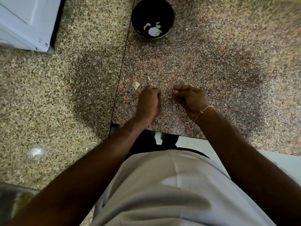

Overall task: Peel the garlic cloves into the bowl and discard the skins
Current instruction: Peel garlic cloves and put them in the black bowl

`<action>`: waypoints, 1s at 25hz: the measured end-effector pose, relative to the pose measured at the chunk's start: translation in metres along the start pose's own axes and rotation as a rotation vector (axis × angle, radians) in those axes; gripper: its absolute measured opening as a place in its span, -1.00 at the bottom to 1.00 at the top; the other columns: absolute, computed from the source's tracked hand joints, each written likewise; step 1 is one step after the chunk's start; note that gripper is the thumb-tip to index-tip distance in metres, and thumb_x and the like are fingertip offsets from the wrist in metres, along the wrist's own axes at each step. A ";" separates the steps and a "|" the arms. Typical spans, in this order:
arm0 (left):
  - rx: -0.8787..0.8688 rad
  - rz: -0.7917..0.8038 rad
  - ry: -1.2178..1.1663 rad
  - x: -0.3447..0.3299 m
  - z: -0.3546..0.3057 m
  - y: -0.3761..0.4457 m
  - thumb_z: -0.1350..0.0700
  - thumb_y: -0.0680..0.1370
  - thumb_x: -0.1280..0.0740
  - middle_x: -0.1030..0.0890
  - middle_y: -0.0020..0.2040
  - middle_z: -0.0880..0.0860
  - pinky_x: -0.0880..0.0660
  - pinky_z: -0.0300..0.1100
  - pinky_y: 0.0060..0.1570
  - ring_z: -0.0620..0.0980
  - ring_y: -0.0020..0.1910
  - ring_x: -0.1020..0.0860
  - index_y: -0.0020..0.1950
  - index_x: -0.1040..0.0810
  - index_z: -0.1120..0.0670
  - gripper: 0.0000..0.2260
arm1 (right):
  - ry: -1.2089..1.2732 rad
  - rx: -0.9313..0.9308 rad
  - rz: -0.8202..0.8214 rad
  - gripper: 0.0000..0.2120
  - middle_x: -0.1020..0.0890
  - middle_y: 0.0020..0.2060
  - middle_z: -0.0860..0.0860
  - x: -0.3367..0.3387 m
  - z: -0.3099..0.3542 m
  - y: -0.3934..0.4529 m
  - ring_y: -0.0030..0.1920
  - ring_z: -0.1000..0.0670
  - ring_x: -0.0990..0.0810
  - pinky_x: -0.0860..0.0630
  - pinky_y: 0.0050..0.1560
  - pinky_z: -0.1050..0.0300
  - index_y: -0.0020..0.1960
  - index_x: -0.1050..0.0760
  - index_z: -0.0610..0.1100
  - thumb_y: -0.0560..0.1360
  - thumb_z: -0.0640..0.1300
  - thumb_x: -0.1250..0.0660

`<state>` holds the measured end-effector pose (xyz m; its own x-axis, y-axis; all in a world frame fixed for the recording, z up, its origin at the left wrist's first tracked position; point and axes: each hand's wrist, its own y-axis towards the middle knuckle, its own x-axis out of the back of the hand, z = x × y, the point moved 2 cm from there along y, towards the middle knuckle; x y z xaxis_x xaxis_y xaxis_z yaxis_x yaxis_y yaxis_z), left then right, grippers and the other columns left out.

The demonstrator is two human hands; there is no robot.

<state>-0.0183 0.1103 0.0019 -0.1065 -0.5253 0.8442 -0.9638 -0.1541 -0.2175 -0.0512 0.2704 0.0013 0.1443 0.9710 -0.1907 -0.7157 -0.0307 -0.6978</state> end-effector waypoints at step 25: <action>-0.278 0.162 0.079 -0.013 -0.011 0.026 0.26 0.66 -0.30 -0.45 -0.01 -0.02 -0.28 -0.20 -0.10 -0.07 -0.05 -0.41 0.06 -0.57 0.14 -0.93 | 0.158 0.048 -0.223 -0.78 -0.70 -0.22 -0.13 0.012 -0.012 -0.021 -0.20 -0.03 -0.69 -0.67 -0.09 0.16 -0.14 -0.66 -0.30 0.49 -0.55 -0.33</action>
<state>-0.0446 0.1222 -0.0094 -0.2723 -0.4558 0.8474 -0.9613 0.1663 -0.2195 -0.0263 0.2799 0.0047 0.4041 0.9033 -0.1442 -0.6852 0.1945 -0.7019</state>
